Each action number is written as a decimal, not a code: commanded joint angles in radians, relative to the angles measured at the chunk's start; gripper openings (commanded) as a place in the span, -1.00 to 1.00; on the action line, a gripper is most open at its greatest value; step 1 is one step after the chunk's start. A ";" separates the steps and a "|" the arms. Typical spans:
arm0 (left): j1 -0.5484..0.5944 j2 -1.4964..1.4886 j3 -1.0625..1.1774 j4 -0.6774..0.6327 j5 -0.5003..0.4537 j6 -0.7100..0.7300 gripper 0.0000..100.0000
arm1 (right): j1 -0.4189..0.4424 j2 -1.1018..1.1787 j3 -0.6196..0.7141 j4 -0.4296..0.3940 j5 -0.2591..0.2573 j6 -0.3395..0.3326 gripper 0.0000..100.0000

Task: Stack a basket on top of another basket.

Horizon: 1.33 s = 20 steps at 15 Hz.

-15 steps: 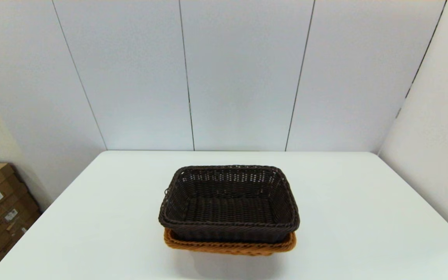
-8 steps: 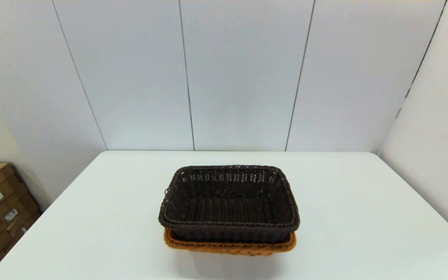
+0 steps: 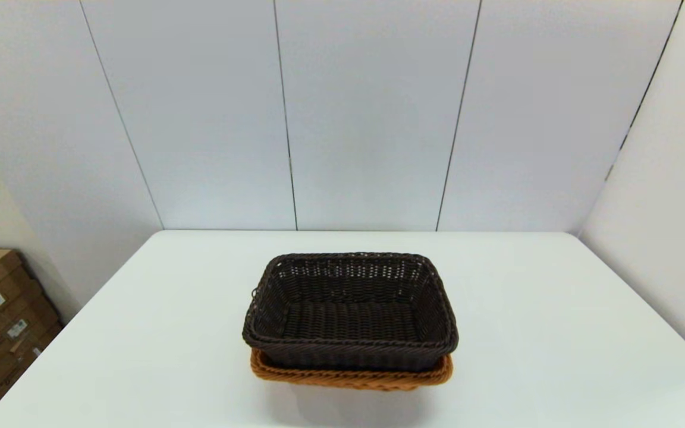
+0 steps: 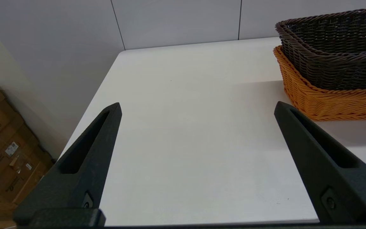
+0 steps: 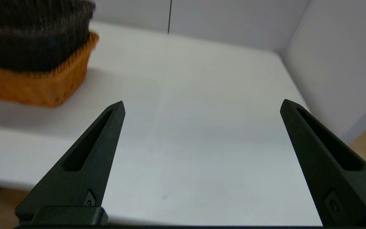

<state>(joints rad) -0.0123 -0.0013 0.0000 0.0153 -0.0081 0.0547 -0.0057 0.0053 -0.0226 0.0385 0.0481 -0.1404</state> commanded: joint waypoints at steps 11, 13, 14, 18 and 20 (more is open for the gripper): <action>0.000 0.001 0.005 0.000 0.000 0.001 1.00 | 0.000 -0.004 0.024 -0.031 -0.002 0.028 1.00; 0.000 0.001 0.005 0.000 0.000 0.001 1.00 | 0.000 -0.004 0.024 -0.031 -0.004 0.030 1.00; 0.000 0.001 0.005 0.000 0.000 0.001 1.00 | 0.000 -0.004 0.024 -0.031 -0.002 0.028 1.00; 0.000 0.001 0.005 0.000 0.000 0.001 1.00 | 0.000 -0.004 0.024 -0.031 -0.002 0.030 1.00; 0.000 0.001 0.005 0.000 0.000 0.001 1.00 | 0.000 -0.004 0.024 -0.029 -0.002 0.030 1.00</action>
<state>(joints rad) -0.0123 -0.0013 0.0000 0.0153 -0.0077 0.0551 -0.0057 0.0000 0.0000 0.0081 0.0451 -0.1096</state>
